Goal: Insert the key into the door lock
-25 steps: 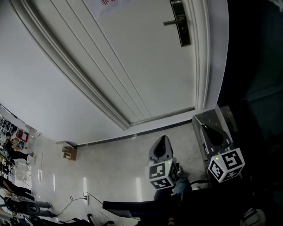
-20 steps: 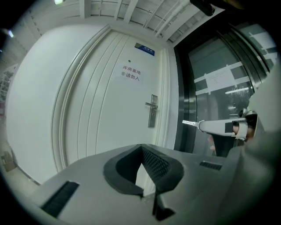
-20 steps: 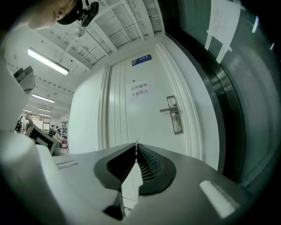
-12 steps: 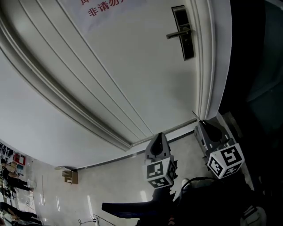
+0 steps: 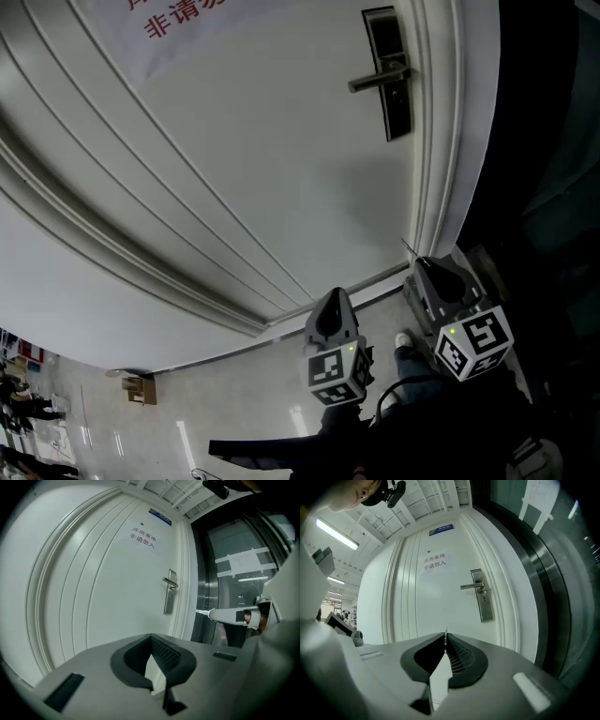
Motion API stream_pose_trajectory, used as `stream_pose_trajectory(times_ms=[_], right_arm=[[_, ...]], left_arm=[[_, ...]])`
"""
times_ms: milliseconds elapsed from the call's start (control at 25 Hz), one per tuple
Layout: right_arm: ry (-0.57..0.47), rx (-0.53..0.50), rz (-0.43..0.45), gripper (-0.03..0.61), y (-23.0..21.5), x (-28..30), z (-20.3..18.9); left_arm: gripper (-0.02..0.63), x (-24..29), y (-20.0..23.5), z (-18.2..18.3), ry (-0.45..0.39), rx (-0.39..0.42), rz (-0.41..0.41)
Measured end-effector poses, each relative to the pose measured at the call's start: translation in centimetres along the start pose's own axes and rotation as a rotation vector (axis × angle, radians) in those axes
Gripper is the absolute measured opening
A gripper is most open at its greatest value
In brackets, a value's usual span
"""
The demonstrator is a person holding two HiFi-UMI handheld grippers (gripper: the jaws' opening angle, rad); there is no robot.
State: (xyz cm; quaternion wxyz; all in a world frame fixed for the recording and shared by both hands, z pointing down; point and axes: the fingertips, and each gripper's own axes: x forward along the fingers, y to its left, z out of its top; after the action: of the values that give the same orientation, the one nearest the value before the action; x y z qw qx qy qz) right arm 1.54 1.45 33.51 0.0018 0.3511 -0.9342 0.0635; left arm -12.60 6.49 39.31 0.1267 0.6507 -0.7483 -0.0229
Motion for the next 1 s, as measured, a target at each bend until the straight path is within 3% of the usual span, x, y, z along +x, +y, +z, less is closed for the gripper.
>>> stream_pose_trajectory(times_ms=[240, 600, 760, 1000], right_arm=[[-0.02, 0.0, 0.026, 0.012, -4.3, 7.2, 1.0], [-0.065, -0.094, 0.027, 0.012, -12.5, 14.4, 5.6], [-0.091, -0.205, 0.008, 0.012, -15.3, 16.0, 7.3], [-0.094, -0.474, -0.075, 0.012, -18.0, 17.5, 9.2]], left_arm=[[0.001, 8.1, 0.9, 2.5, -0.034, 0.021, 0.011], [0.002, 19.5, -2.4, 7.6, -0.083, 0.085, -0.043], [0.002, 22.4, -3.5, 9.1, -0.113, 0.101, -0.048], [0.002, 24.3, -3.2, 9.9, -0.125, 0.039, 0.0]])
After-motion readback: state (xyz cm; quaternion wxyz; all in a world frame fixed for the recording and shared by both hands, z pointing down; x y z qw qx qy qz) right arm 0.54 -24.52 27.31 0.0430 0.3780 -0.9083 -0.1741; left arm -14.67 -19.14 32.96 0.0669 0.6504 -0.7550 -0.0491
